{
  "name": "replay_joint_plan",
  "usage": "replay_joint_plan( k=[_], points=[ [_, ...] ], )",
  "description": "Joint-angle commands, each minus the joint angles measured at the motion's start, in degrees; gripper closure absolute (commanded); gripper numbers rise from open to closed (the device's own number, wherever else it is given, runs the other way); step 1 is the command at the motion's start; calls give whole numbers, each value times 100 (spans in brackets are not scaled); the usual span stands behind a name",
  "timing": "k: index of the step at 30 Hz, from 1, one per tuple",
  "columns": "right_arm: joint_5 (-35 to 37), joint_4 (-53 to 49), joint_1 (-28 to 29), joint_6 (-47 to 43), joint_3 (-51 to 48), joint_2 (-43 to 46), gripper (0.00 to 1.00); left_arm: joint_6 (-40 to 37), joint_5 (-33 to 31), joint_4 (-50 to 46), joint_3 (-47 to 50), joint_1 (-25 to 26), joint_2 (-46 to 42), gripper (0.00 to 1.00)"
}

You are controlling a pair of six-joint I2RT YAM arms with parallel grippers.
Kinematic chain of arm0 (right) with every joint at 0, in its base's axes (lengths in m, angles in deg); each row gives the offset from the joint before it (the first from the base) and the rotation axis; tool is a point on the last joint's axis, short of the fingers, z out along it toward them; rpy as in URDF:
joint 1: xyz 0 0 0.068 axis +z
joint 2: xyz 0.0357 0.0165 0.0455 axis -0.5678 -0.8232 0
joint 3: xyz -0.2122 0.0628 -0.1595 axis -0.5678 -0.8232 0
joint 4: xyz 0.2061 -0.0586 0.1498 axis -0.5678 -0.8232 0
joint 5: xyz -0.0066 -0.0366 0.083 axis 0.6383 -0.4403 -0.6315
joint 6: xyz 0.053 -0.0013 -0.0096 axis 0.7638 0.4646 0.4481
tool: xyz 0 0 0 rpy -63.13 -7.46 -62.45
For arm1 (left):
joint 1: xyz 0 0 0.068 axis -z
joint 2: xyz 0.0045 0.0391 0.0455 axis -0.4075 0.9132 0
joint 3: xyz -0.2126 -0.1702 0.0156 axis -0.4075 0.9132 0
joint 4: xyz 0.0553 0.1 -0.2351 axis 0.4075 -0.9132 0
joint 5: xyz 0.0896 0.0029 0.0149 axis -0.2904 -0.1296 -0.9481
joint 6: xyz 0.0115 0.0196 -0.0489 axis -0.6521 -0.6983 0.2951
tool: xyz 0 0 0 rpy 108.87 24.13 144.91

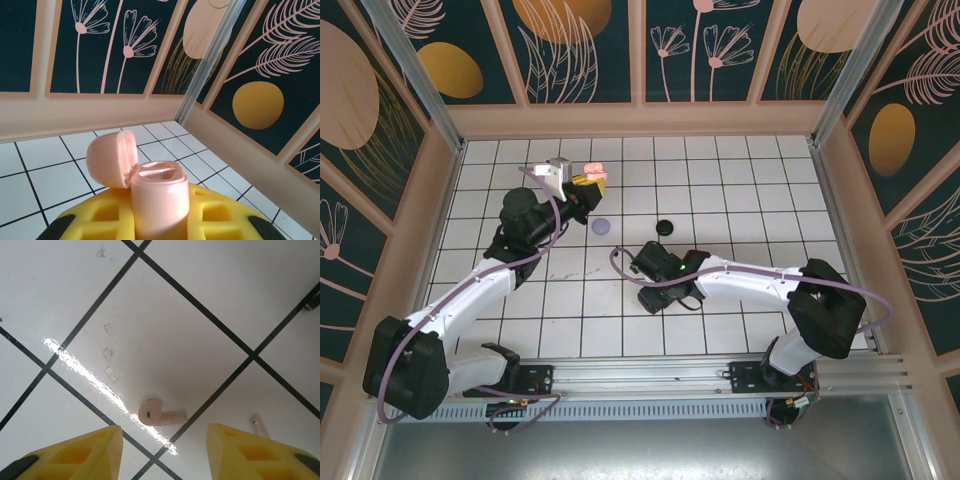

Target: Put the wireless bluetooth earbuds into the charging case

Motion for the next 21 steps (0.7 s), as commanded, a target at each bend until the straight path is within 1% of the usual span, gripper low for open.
replay_joint_plan(
  k=[1, 8, 13, 21],
  points=[
    [-52, -101, 45, -336, 223, -255, 53, -180, -79, -55, -180, -28, -155, 100],
    [-90, -146, 62, -516, 332, -672, 56, -269, -187, -151, -174, -76, -276, 100],
    [-174, -155, 62, -596, 440, -867, 59, -261, -190, -154, -156, -113, -296, 100],
    [-193, -180, 98, -632, 499, -1095, 61, -245, -181, -129, -139, -142, -292, 100]
  ],
)
